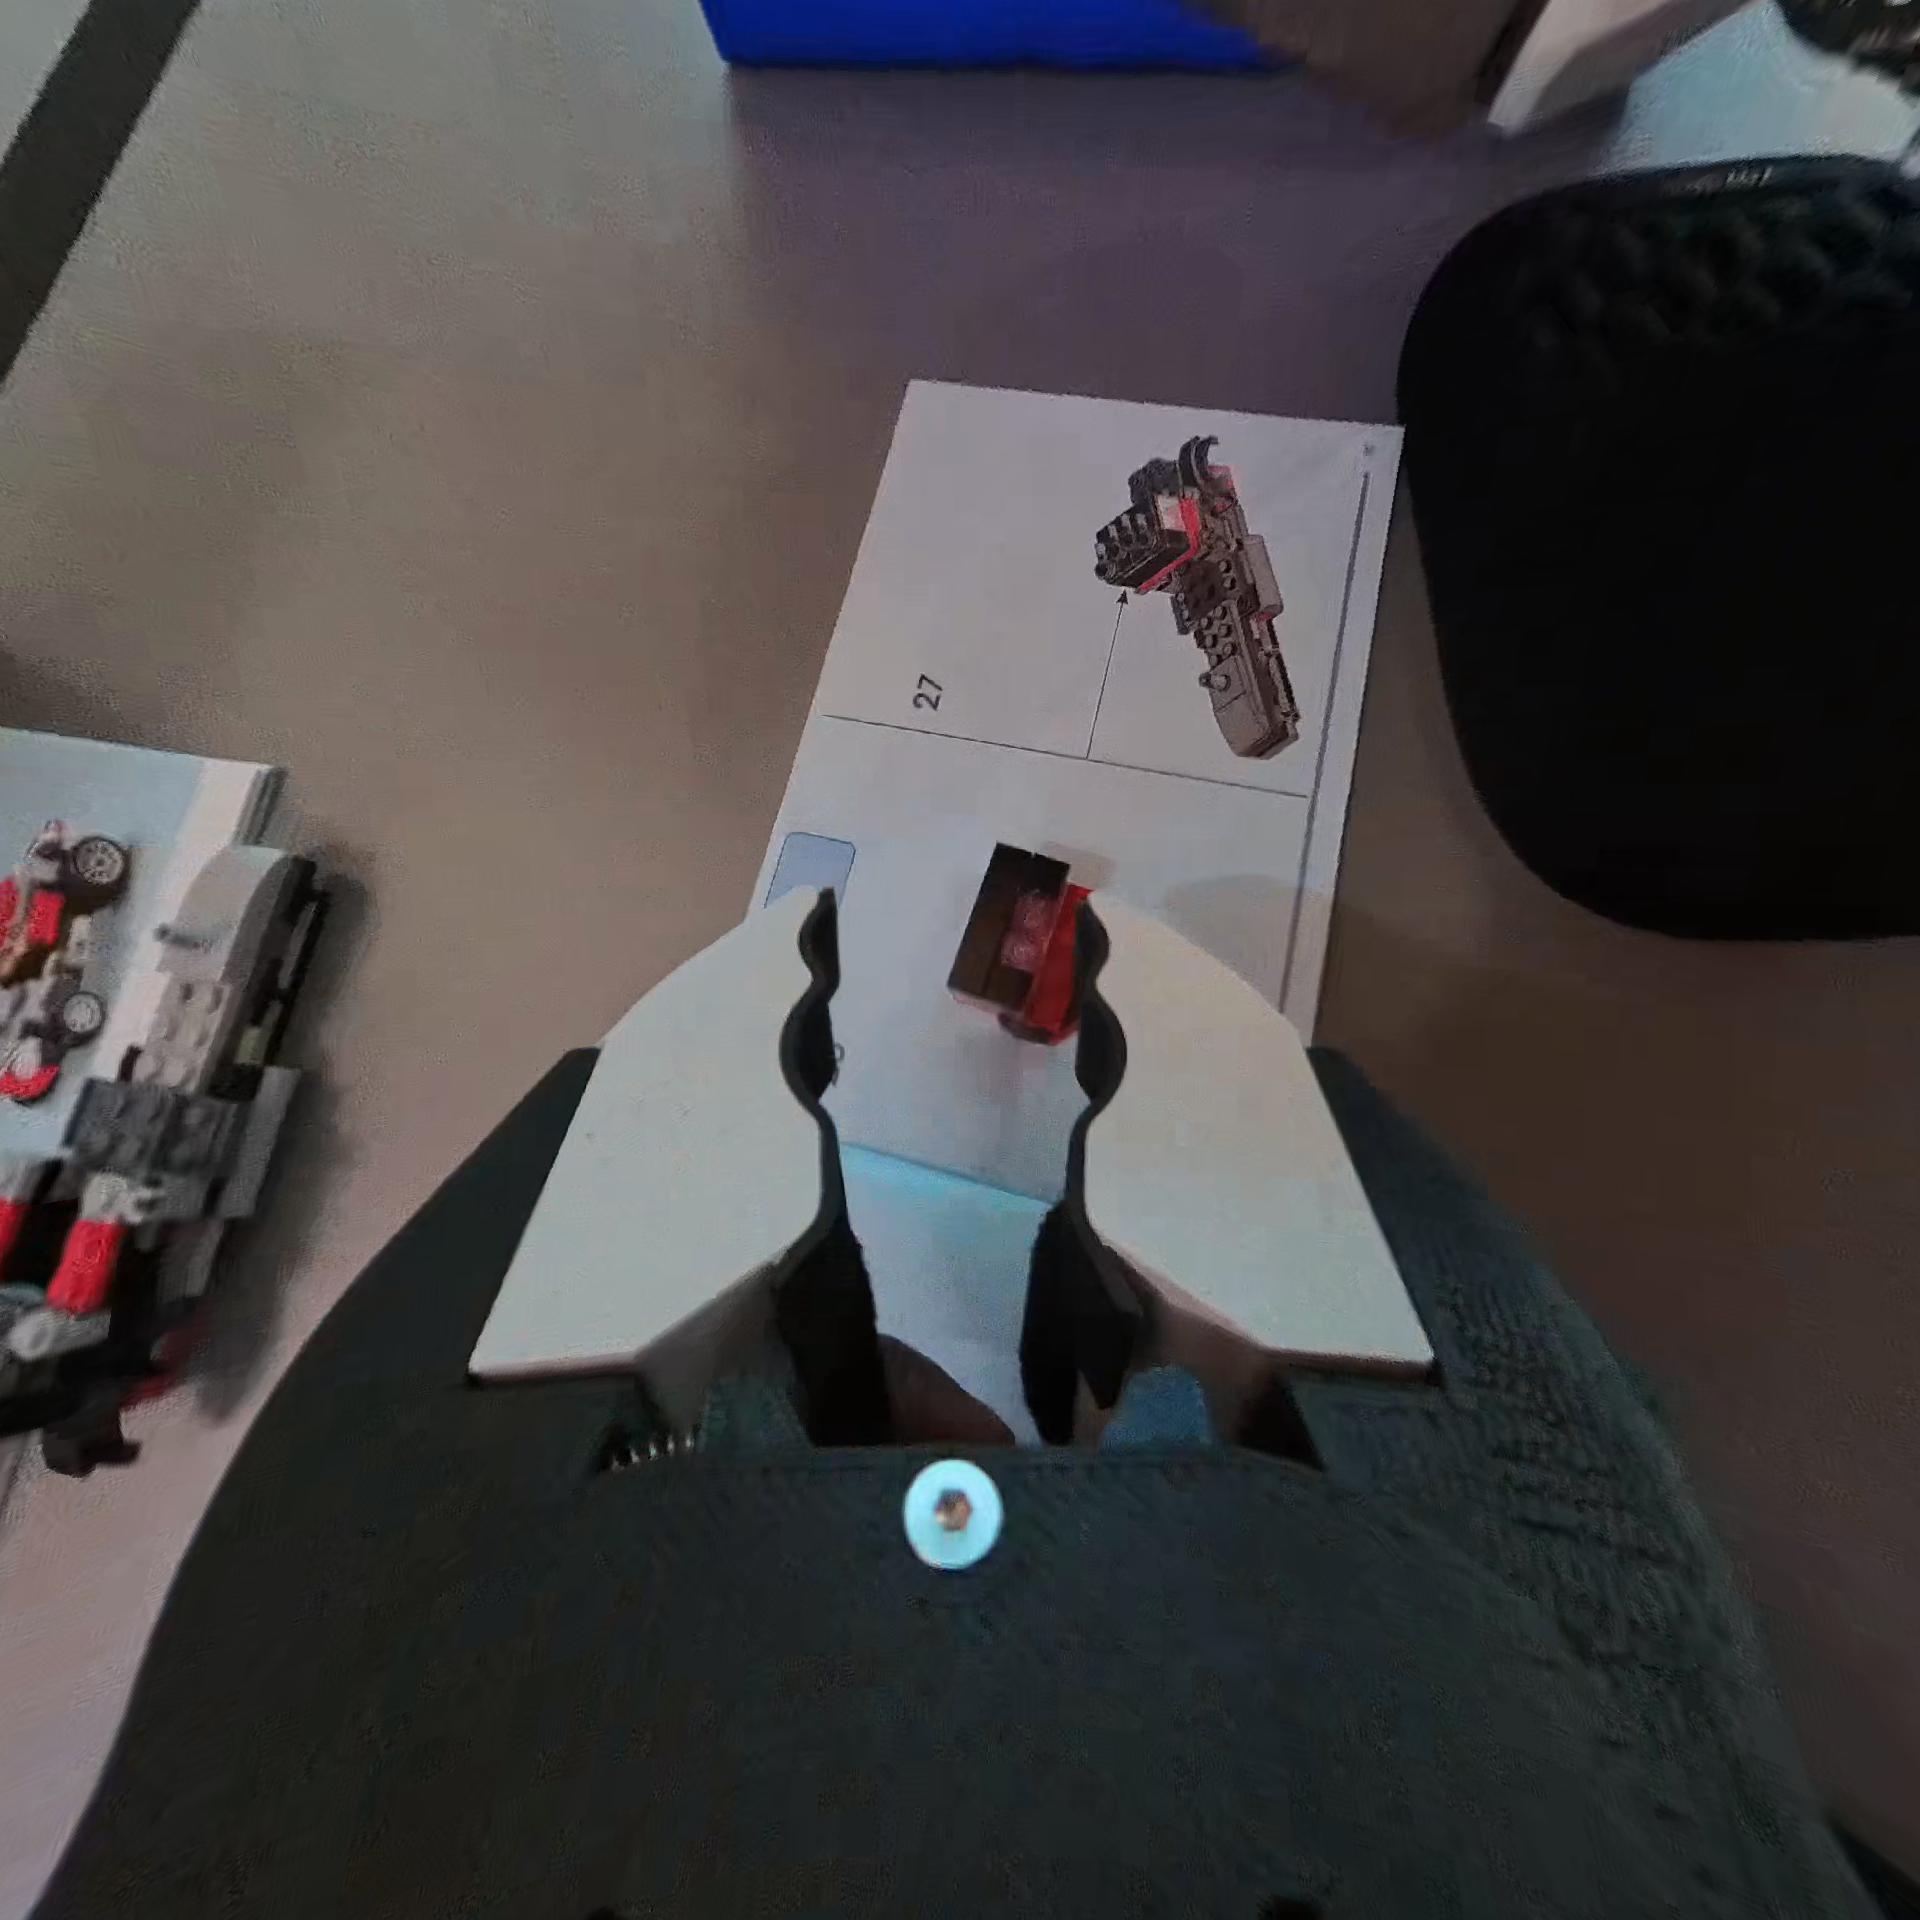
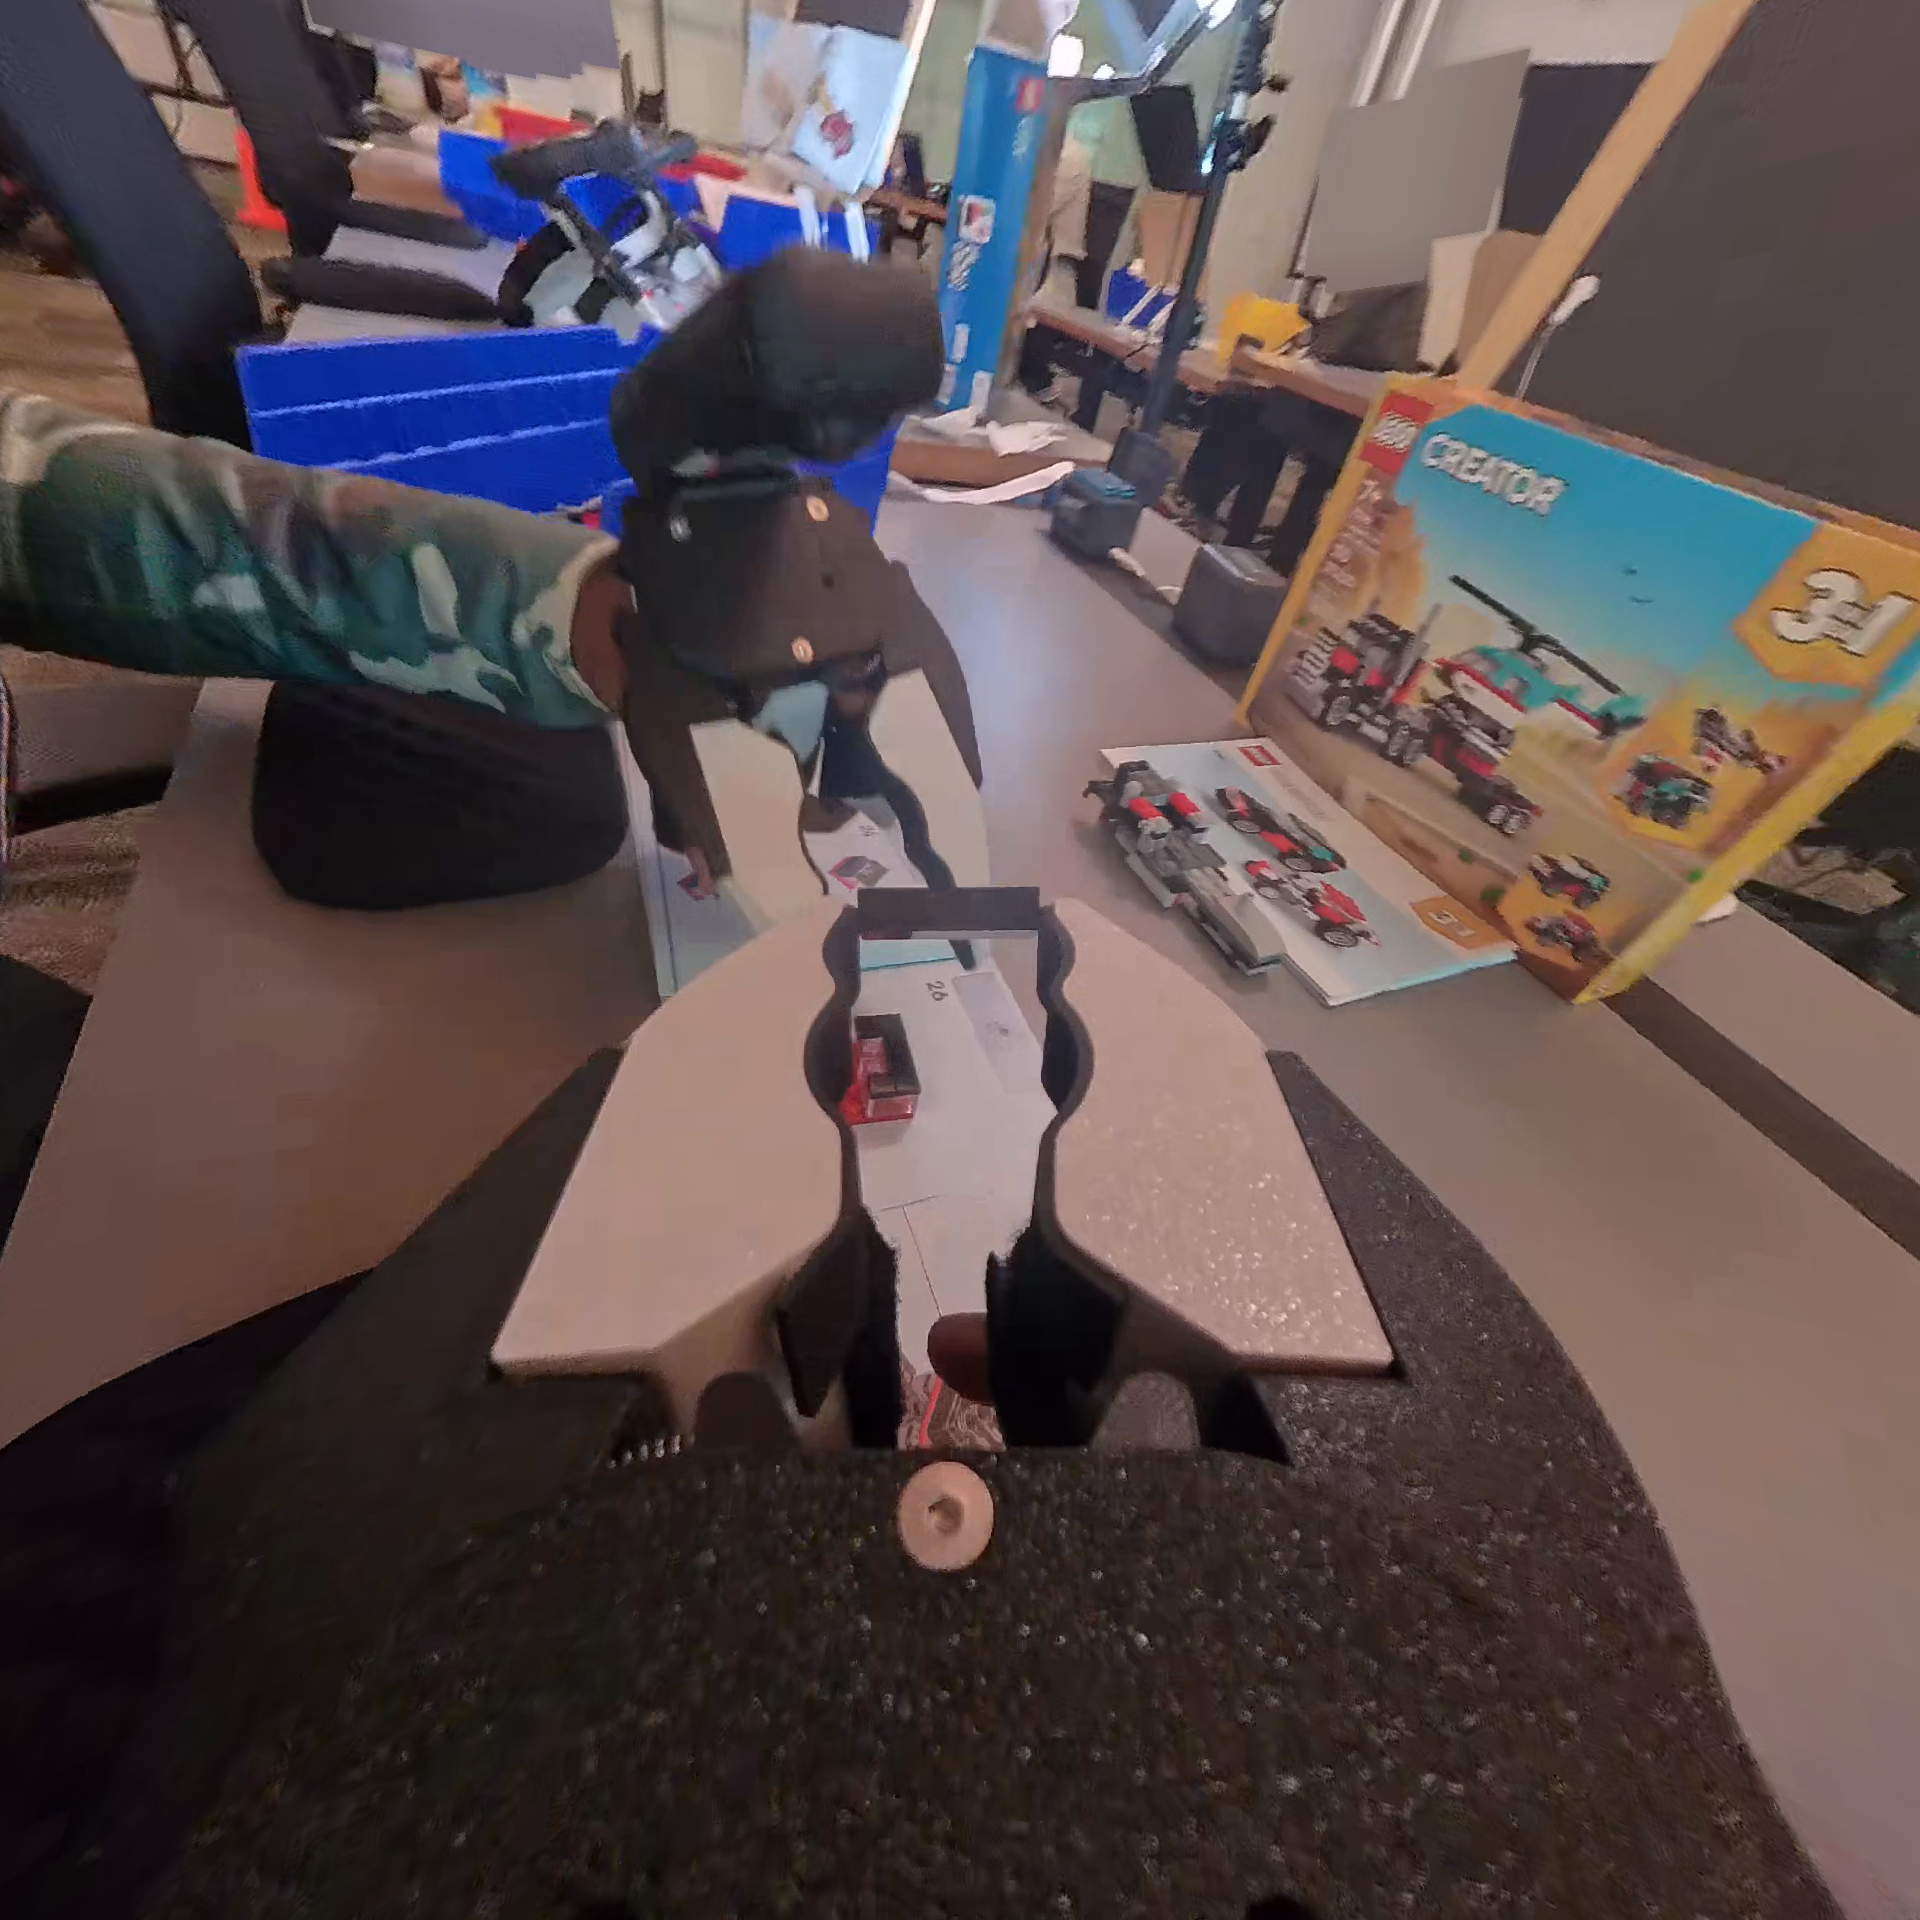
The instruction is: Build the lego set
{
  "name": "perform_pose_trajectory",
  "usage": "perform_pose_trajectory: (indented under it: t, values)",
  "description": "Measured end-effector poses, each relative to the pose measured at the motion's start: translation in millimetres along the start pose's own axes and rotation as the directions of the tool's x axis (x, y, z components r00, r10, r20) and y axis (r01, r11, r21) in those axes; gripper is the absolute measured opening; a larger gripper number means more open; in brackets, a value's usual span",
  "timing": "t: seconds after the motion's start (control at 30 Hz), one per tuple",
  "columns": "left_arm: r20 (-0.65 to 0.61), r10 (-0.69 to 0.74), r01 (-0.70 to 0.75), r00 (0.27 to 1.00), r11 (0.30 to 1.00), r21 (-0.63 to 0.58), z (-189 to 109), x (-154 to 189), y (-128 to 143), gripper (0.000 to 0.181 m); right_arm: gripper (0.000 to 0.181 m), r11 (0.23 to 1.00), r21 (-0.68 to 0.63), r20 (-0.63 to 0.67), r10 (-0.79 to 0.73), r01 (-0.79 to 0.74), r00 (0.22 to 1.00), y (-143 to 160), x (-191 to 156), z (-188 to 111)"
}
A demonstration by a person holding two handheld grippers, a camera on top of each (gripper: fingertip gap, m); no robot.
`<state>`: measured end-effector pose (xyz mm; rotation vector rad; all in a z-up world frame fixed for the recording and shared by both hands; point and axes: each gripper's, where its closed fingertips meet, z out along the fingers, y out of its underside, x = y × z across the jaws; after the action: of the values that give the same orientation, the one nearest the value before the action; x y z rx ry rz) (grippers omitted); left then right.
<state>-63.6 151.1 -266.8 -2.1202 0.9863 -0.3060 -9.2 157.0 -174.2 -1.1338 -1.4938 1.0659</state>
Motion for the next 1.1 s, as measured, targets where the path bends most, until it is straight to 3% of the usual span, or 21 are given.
perform_pose_trajectory:
  t: [0.1,0.2,0.3,0.47,0.6,0.77,0.97,1.1]
  values:
    - [-0.051,0.048,-0.053,0.998,0.994,-0.097,23.3,-1.0,8.2,0.045,0.033,1.0,0.012,-0.025,0.014,-0.014,1.0,1.2,2.2,-10.9]
    - [-0.142,-0.038,0.021,0.989,0.993,-0.119,31.4,10.0,8.7,0.031,0.033,1.0,-0.018,-0.032,0.016,-0.017,0.999,7.6,2.9,-15.7]
    - [-0.129,-0.102,0.078,0.986,0.981,-0.176,28.5,11.5,14.9,0.02,0.033,0.999,-0.037,-0.033,0.015,-0.016,0.999,11.0,4.1,-17.6]
    - [-0.004,-0.307,0.301,0.952,0.938,-0.172,18.9,10.5,19.1,0.019,0.033,0.997,-0.069,-0.029,0.031,-0.033,0.999,16.2,7.0,-18.0]
    - [-0.047,-0.438,0.432,0.898,0.896,-0.099,10.3,21.7,12.4,0.03,0.033,0.987,-0.144,-0.018,0.072,-0.074,0.997,28.3,3.9,-18.0]
    - [-0.084,-0.385,0.381,0.919,0.923,-0.056,-9.2,15.1,11.0,0.047,0.033,0.946,-0.289,0.059,0.175,-0.15,0.983,53.4,-14.5,-16.7]
    - [-0.24,-0.212,0.182,0.947,0.973,-0.14,-7.7,26.3,22.0,0.056,0.033,0.866,-0.433,0.142,0.338,-0.249,0.93,75.3,-52.0,9.5]
    - [-0.257,-0.207,0.144,0.944,0.959,-0.244,-4.5,34.6,39.9,0.056,0.033,0.833,-0.494,0.149,0.365,-0.251,0.919,81.0,-62.1,31.9]
